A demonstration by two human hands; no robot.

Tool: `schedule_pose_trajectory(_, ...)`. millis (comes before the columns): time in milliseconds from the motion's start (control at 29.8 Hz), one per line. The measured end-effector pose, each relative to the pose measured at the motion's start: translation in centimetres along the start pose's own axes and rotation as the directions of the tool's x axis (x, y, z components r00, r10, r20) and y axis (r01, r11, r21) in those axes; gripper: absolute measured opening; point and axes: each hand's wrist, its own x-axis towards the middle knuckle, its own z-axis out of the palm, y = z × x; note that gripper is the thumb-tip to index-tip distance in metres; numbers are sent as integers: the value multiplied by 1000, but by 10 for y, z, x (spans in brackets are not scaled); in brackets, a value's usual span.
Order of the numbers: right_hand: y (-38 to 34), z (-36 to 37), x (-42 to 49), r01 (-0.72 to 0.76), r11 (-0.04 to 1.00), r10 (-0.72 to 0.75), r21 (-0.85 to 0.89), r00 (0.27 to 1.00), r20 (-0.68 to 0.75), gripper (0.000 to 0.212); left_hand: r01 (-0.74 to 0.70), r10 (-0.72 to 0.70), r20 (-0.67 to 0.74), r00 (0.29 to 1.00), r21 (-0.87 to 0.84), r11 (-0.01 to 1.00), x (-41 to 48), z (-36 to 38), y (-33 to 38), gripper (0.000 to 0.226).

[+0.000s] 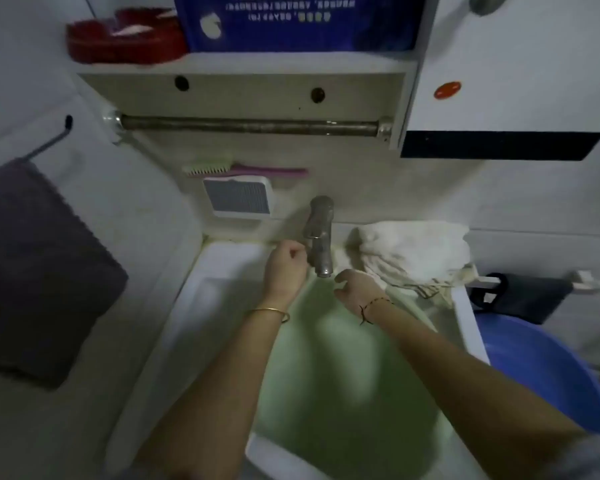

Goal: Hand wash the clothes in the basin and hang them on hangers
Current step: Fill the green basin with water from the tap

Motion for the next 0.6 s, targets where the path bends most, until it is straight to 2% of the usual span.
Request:
schedule_pose_trajectory(101,7,6,5,-68,987,62,147,997,48,35,20,-25,-18,1000,-220,975,5,5,17,39)
schedule_pose_trajectory(168,12,10,5,-108,975,93,193,992,83,34,13,-4,40,999,-216,976,5,9,24,47)
schedule_pose_trajectory(302,18,9,2,-170,940,141,296,983,118,28,31,-11,106,994,-190,981,7,10,25,37)
schedule_pose_trajectory(605,19,5,-4,-204,900,150,386,975,166,29,133,-121,72,990,-202,970,14,12,53,44)
